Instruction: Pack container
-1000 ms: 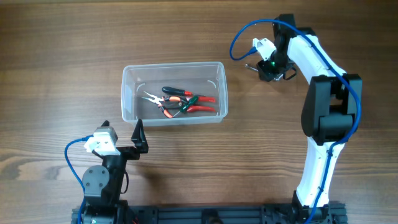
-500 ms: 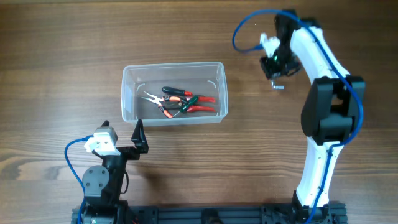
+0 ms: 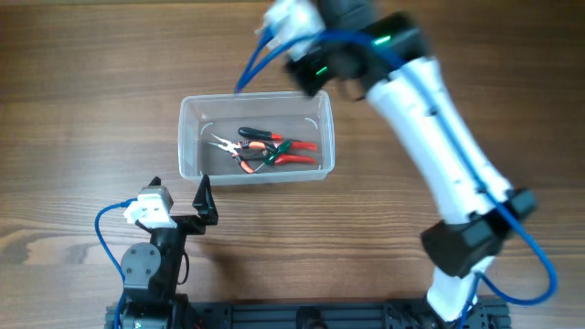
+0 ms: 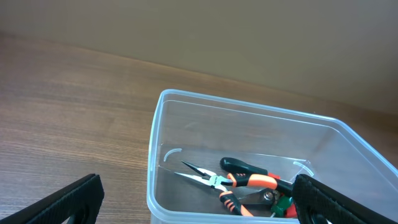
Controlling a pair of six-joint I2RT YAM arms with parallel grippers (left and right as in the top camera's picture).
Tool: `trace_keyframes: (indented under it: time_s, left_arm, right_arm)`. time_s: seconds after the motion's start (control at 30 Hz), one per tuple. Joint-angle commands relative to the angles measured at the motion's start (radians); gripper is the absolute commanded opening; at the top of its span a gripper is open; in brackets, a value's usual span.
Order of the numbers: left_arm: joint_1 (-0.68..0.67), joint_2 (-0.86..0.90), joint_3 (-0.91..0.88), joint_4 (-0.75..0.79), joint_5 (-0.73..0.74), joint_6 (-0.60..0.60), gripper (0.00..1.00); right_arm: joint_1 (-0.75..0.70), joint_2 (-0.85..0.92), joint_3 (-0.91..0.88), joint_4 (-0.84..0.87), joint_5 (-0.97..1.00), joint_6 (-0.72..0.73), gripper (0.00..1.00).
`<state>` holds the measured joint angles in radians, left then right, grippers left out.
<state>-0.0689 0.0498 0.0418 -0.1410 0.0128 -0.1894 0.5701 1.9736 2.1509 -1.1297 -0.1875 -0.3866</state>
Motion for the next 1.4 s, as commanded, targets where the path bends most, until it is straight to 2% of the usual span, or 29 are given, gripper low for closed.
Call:
trace_keyframes:
  time_s: [0.0, 0.13, 0.27, 0.3, 0.33, 0.37, 0.43, 0.53, 0.63, 0.77, 0.9, 1.07, 1.37]
  left_arm:
    - [0.006, 0.003, -0.005, -0.001, -0.003, -0.009, 1.0]
    - [0.006, 0.003, -0.005, -0.001, -0.003, -0.009, 1.0]
    - [0.006, 0.003, -0.004, -0.001, -0.003, -0.009, 1.0]
    - [0.006, 0.003, -0.004, -0.001, -0.003, -0.009, 1.0]
    - [0.006, 0.003, -0.004, -0.001, -0.003, -0.009, 1.0]
    - [0.006, 0.003, -0.004, -0.001, -0.003, -0.009, 1.0]
    - [0.006, 0.003, -0.004, -0.001, -0.003, -0.009, 1.0]
    - [0.006, 0.003, -0.004, -0.001, -0.003, -0.009, 1.0]
    - [0.006, 0.003, -0.004, -0.001, -0.003, -0.009, 1.0]
    - [0.006, 0.003, -0.005, -0.001, -0.003, -0.009, 1.0]
    - [0.006, 0.003, -0.004, -0.001, -0.003, -0.009, 1.0]
    - [0.006, 0.003, -0.004, -0.001, -0.003, -0.009, 1.0]
    - [0.006, 0.003, -0.004, -0.001, -0.003, -0.009, 1.0]
  right_arm:
    - [0.113, 0.116, -0.049, -0.034, 0.016, -0.282, 0.04]
    - [0.167, 0.208, -0.085, -0.027, 0.175, -0.311, 0.04]
    - [0.153, 0.283, -0.086, 0.019, 0.212, -0.317, 0.05]
    - [0.145, 0.294, -0.086, 0.035, 0.213, -0.317, 0.18]
    - [0.138, 0.296, -0.086, 0.048, 0.216, -0.317, 0.45]
    - [0.13, 0.299, -0.086, 0.067, 0.217, -0.311, 0.58]
    - [0.12, 0.296, -0.082, 0.089, 0.23, -0.286, 0.63]
    - [0.111, 0.281, -0.062, 0.093, 0.281, -0.208, 0.99]
    - [0.111, 0.234, -0.035, 0.05, 0.308, -0.14, 1.0]
    - [0.121, 0.108, -0.035, 0.038, 0.307, 0.051, 0.99]
    - [0.13, -0.042, -0.035, 0.026, 0.307, 0.159, 0.99]
    - [0.131, -0.301, -0.035, 0.029, 0.298, 0.161, 1.0]
    - [0.108, -0.529, -0.035, -0.073, 0.428, 0.004, 1.0]
